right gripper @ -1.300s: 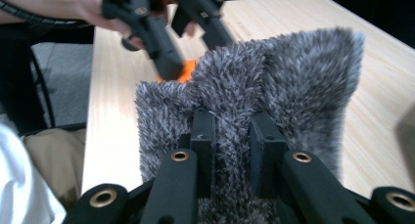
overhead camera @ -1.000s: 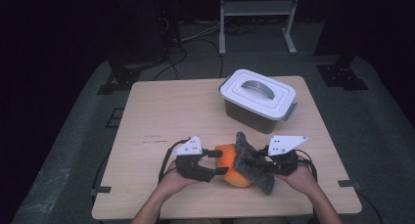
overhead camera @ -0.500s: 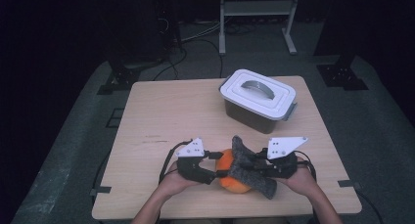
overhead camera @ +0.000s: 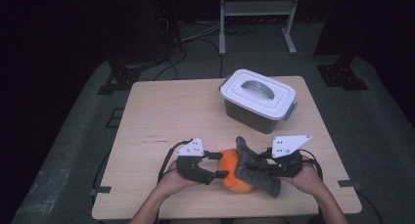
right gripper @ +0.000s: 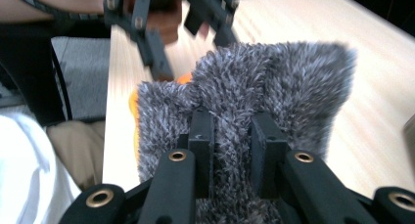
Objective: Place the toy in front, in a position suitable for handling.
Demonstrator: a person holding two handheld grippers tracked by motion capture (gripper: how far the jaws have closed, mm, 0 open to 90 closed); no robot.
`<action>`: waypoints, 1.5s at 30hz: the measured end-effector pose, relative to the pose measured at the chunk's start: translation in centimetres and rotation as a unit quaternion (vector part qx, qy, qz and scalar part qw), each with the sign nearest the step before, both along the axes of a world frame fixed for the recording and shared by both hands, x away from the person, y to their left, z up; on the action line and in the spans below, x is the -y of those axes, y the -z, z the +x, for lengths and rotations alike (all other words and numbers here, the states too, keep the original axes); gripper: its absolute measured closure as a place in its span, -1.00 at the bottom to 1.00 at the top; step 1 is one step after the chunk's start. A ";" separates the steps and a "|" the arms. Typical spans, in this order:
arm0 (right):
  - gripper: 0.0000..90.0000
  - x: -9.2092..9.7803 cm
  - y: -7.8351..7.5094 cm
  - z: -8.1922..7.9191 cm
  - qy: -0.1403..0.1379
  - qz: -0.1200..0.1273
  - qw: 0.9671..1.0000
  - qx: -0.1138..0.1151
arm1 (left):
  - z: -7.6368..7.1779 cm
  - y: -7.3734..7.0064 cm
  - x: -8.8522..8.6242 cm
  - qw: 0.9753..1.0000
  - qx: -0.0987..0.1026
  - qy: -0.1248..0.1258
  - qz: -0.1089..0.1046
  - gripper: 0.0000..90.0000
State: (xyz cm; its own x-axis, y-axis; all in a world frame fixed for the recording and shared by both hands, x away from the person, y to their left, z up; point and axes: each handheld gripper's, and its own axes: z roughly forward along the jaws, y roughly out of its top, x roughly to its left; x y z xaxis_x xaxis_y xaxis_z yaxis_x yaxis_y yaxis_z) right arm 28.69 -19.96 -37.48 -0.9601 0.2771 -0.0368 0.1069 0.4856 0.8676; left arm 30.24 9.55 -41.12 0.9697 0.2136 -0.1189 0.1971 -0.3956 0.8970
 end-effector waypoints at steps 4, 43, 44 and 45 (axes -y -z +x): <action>0.62 -0.1 -0.3 0.2 0.009 -0.003 1.000 0.012 | -0.4 -0.1 0.3 1.000 0.013 0.014 0.007 -0.22; 0.63 -0.2 1.1 0.1 -0.017 -0.032 0.999 -0.026 | -0.1 0.0 0.2 1.000 0.005 0.007 0.016 -0.27; 0.62 -0.3 0.9 0.0 -0.014 -0.034 0.999 -0.016 | -0.1 0.0 0.3 1.000 0.010 0.005 0.018 -0.27; 0.62 -0.5 0.7 -0.2 -0.006 -0.031 0.999 -0.009 | -0.2 -0.1 0.3 1.000 0.013 0.006 0.017 -0.26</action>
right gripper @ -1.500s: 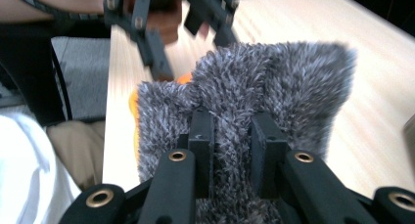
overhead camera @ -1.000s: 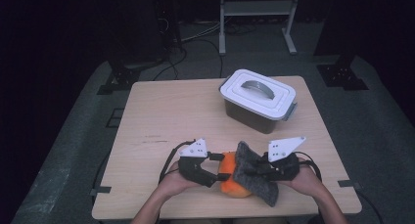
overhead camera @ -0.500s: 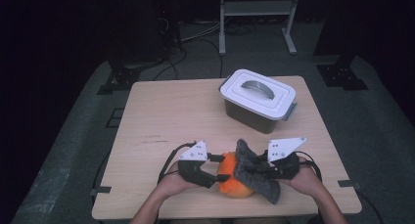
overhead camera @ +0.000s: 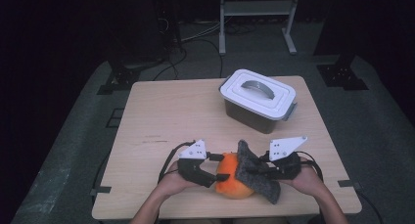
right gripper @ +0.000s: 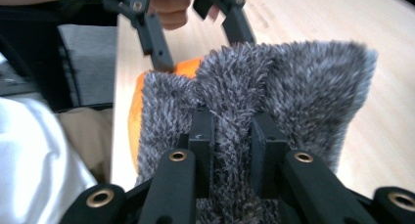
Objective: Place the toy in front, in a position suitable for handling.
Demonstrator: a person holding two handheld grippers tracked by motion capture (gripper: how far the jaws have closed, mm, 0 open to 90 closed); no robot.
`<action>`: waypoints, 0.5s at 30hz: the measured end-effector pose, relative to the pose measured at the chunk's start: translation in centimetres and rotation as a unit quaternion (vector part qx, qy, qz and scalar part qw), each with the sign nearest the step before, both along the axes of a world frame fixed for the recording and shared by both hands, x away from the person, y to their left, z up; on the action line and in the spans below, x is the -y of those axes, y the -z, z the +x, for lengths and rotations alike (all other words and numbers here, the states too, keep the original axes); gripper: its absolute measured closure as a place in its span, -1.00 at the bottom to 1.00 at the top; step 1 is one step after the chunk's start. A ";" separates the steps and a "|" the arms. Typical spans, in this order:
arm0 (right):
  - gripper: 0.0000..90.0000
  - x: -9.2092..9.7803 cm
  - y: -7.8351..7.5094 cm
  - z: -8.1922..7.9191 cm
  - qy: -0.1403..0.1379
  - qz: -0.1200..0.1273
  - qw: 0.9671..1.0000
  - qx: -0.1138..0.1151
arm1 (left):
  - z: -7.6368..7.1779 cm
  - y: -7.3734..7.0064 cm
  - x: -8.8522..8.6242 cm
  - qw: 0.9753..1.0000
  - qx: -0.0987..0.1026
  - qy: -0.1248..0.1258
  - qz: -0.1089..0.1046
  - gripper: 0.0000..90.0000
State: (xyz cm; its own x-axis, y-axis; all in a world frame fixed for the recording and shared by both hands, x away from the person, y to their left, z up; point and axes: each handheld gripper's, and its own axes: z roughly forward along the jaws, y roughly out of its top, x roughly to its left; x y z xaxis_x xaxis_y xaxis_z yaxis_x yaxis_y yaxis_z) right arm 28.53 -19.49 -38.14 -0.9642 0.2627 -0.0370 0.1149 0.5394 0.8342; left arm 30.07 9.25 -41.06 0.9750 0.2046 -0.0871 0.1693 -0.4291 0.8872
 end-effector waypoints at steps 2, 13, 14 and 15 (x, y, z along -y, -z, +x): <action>0.61 -0.2 -0.4 -0.1 0.003 0.012 1.000 0.008 | -0.3 0.0 0.2 1.000 0.009 0.012 -0.004 -0.23; 0.65 0.1 0.5 0.3 0.003 0.015 1.000 -0.013 | 0.5 0.3 -0.2 1.000 -0.019 -0.018 0.002 -0.44; 0.65 0.0 0.5 0.2 -0.003 0.014 1.000 -0.015 | 0.5 0.5 -0.1 1.000 -0.021 -0.012 0.005 -0.44; 0.65 -0.2 0.4 0.1 -0.009 0.010 1.000 -0.012 | 0.4 0.5 0.0 1.000 -0.021 -0.008 0.008 -0.42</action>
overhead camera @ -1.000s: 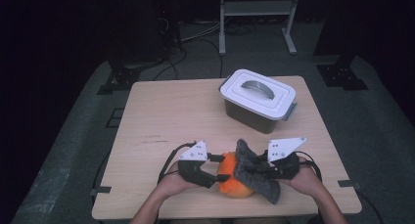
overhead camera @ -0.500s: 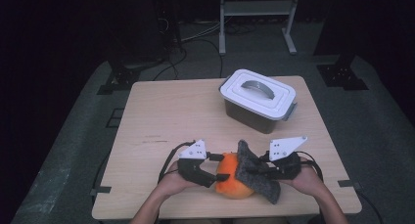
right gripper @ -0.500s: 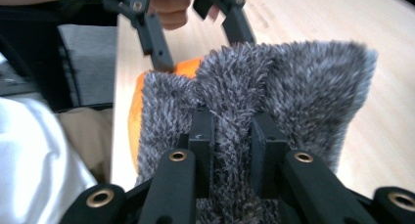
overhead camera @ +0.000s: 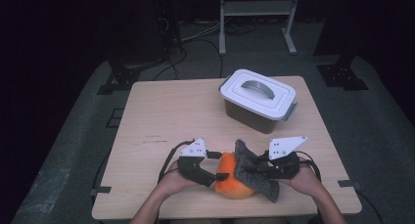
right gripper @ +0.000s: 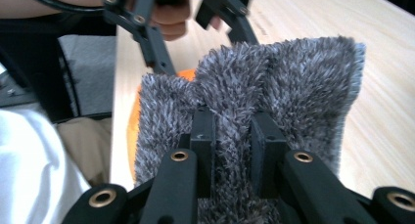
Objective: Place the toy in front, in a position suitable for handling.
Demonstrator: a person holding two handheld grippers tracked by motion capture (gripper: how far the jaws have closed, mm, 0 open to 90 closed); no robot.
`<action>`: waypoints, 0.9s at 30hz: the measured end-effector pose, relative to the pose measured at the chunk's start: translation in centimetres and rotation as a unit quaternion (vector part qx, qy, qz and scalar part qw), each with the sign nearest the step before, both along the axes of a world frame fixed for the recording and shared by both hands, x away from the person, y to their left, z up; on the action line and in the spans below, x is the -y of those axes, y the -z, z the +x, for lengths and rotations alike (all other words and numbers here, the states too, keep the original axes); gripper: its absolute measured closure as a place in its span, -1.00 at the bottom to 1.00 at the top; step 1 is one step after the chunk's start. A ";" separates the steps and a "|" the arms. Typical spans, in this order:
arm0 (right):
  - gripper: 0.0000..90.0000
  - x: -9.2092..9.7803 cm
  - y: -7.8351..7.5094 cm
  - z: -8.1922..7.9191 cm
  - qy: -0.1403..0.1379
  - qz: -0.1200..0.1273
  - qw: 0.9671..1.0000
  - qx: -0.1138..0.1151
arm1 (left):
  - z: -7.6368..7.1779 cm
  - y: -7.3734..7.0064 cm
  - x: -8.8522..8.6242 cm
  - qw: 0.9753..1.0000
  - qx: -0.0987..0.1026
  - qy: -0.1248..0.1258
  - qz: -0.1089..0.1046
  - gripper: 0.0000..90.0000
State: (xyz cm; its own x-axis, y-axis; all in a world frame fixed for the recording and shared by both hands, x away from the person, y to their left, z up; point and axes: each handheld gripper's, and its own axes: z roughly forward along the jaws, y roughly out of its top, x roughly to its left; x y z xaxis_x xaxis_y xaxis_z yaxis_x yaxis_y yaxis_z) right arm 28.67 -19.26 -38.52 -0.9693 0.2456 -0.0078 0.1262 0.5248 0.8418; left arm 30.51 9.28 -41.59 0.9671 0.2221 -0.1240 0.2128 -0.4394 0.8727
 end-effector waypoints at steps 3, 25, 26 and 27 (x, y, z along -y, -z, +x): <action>0.63 -0.4 -0.5 -0.1 0.002 -0.002 1.000 0.018 | -0.4 -0.2 0.1 1.000 0.024 0.016 0.002 -0.26; 0.66 -0.5 0.4 0.2 -0.011 0.004 1.000 -0.025 | 0.1 -0.8 -0.7 1.000 -0.010 -0.014 0.001 -0.30; 0.66 -0.2 0.5 0.2 -0.007 0.006 1.000 -0.028 | 0.2 -0.8 -0.6 1.000 -0.015 -0.012 0.006 -0.37; 0.66 0.0 0.5 0.3 -0.006 0.005 1.000 -0.028 | 0.2 -0.8 -0.6 1.000 -0.016 -0.008 0.008 -0.38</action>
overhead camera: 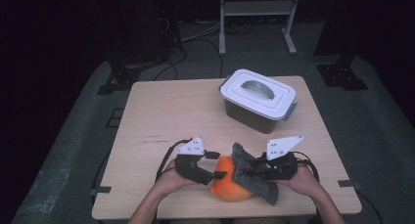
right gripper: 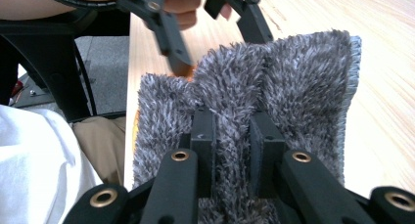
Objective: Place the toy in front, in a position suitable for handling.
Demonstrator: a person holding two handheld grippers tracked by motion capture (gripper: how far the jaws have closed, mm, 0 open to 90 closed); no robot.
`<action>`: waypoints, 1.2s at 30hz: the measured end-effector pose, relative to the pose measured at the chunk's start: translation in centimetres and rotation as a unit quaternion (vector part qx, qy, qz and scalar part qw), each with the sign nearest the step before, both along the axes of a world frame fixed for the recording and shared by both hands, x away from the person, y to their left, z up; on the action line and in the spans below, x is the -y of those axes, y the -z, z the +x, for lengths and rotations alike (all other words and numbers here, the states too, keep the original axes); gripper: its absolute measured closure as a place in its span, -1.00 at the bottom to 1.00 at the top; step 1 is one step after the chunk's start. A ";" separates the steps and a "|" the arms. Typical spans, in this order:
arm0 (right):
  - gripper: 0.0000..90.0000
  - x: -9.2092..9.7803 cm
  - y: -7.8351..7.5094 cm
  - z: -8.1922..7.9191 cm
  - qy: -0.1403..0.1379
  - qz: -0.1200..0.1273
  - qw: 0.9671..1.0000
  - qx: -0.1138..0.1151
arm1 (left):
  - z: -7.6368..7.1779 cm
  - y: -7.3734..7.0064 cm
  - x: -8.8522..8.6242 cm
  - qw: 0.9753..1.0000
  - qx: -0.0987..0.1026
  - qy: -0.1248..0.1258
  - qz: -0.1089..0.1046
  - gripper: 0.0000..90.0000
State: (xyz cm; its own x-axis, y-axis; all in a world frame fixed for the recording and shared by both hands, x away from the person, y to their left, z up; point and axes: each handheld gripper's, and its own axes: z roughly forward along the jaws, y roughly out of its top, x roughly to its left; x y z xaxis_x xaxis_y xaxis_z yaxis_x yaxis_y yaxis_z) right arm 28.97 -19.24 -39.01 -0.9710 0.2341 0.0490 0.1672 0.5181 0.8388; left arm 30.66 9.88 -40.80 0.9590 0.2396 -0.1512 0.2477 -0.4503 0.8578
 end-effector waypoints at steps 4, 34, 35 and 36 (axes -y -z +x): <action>0.66 0.3 -0.2 0.0 -0.001 0.000 1.000 -0.002 | -0.3 0.2 0.4 1.000 0.006 0.017 0.001 -0.15; 0.66 -0.2 -1.0 -0.2 0.018 0.024 0.999 0.019 | -1.4 -0.3 1.1 0.997 0.053 0.062 0.015 -0.10; 0.66 -0.4 -0.9 -0.1 0.018 0.021 0.999 0.020 | -1.3 -0.3 1.1 0.997 0.050 0.060 0.017 -0.11; 0.66 -0.5 -0.8 -0.1 0.018 0.017 1.000 0.019 | -1.2 -0.3 1.0 0.998 0.040 0.055 0.015 -0.14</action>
